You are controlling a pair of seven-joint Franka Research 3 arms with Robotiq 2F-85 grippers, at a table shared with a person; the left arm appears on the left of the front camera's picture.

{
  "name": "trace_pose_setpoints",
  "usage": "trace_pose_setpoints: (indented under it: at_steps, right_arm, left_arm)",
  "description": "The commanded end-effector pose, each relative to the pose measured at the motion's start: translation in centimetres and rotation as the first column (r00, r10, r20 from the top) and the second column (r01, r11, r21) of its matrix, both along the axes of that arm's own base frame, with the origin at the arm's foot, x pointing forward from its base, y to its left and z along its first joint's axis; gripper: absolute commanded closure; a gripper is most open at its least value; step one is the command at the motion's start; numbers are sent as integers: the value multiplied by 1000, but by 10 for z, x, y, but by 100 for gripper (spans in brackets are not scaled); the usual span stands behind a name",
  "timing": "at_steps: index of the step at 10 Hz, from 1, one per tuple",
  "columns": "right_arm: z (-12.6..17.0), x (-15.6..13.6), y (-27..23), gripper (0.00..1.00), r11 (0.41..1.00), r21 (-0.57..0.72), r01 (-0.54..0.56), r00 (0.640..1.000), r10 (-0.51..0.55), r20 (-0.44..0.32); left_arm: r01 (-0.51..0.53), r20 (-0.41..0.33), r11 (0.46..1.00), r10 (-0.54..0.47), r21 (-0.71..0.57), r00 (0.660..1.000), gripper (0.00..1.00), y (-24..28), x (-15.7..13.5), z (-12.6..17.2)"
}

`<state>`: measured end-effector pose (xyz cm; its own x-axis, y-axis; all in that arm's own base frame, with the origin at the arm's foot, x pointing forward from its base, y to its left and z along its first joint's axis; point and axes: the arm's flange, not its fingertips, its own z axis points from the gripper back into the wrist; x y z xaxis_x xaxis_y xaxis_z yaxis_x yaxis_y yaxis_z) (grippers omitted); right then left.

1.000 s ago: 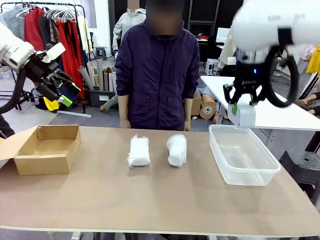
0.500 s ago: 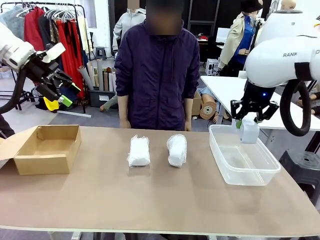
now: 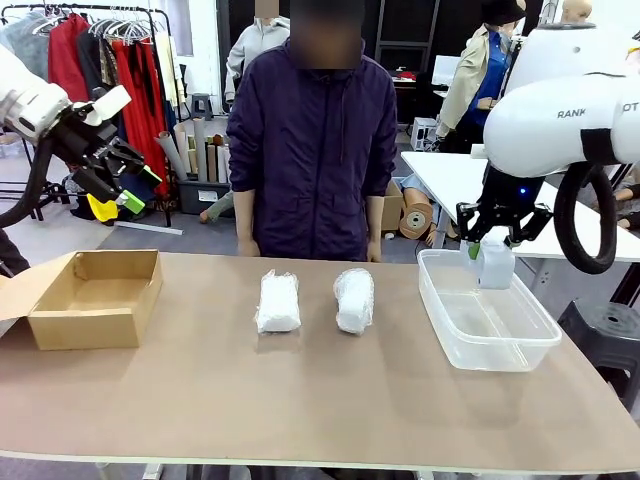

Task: Separate and place wrapped and unwrapped clocks.
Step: If the picked Digital clock is wrapped, place it in the Package Box ; if not, place it in the Organizing box.

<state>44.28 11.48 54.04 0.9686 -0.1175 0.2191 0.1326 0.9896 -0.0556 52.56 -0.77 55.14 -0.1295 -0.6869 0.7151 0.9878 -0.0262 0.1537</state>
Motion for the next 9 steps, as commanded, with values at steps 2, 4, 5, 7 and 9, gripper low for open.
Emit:
trace_pose_setpoints:
  at_steps: [2,4,5,7,9]
  right_arm:
    - [-25,57,-15,100,997,37,-66,998,67,-11]
    - [-47,80,-28,100,993,92,-68,997,71,-24]
    - [-57,92,-35,100,995,86,-59,998,59,7]
    - [-78,109,-47,100,997,73,-32,999,34,-22]
    - [-108,121,-57,100,998,64,-2,1000,2,-1]
  left_arm:
    - [1,-2,1000,-1,2,1000,0,0,-4,1]
    - [1,-2,1000,-1,2,1000,0,0,-4,1]
    - [1,-2,1000,-1,2,1000,0,0,-4,1]
    - [1,-2,1000,-1,2,1000,0,0,-4,1]
    - [1,-2,1000,-1,2,1000,0,0,-4,1]
